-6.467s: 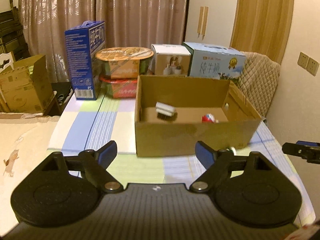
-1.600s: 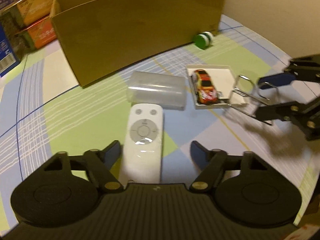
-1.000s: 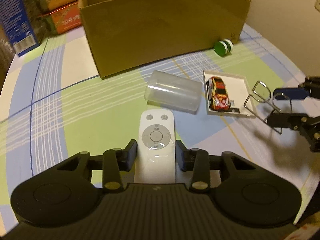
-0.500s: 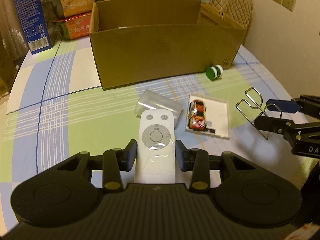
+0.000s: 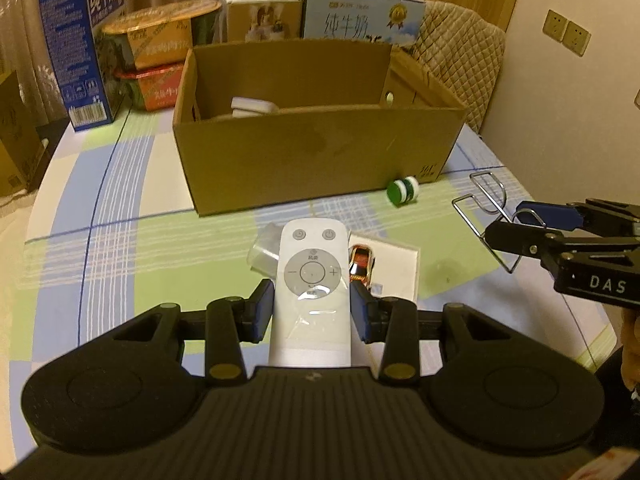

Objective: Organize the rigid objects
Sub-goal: 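Carry the remote and the wire rack into the cardboard box with both tools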

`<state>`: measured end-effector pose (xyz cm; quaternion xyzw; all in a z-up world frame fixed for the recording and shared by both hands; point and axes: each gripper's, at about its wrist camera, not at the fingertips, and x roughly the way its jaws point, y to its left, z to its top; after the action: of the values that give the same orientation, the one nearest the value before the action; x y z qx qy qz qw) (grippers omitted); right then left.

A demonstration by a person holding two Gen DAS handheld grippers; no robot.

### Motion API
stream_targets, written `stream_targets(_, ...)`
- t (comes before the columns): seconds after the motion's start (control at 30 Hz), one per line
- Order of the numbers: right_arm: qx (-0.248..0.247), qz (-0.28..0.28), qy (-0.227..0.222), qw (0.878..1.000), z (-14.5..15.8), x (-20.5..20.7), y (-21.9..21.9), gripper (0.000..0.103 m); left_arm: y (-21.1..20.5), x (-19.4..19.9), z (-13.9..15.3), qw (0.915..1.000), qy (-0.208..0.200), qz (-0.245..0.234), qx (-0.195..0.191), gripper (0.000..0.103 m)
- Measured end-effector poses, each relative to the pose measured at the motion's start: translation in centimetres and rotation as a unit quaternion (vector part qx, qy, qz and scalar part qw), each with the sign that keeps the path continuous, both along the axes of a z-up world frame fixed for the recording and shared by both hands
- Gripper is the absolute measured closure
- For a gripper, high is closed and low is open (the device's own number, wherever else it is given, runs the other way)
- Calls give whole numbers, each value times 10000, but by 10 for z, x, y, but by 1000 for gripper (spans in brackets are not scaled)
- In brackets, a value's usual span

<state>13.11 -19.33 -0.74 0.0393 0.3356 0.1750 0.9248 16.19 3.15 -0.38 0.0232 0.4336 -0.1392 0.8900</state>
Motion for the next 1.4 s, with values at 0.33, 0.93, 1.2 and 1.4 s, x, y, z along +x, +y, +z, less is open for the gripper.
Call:
stream_targets(0.33, 43, -121, -89, 9999, 20, 5, -13, 52, -13, 4, 20, 9998, -145, -97, 17, 68)
stream_targets(0.93, 69, -287, -205, 9994, 72, 99, -43, 52, -19, 86, 80, 9982, -516, -296, 103, 68)
stream_targets(1.2, 86, -281, -33, 9996, 76, 166, -34, 52, -28, 145, 85, 9984, -476, -274, 90, 68)
stream_targets(1.4, 106, -338, 219, 9991, 62, 207, -25, 52, -30, 182, 72, 9993, -346, -141, -53, 68)
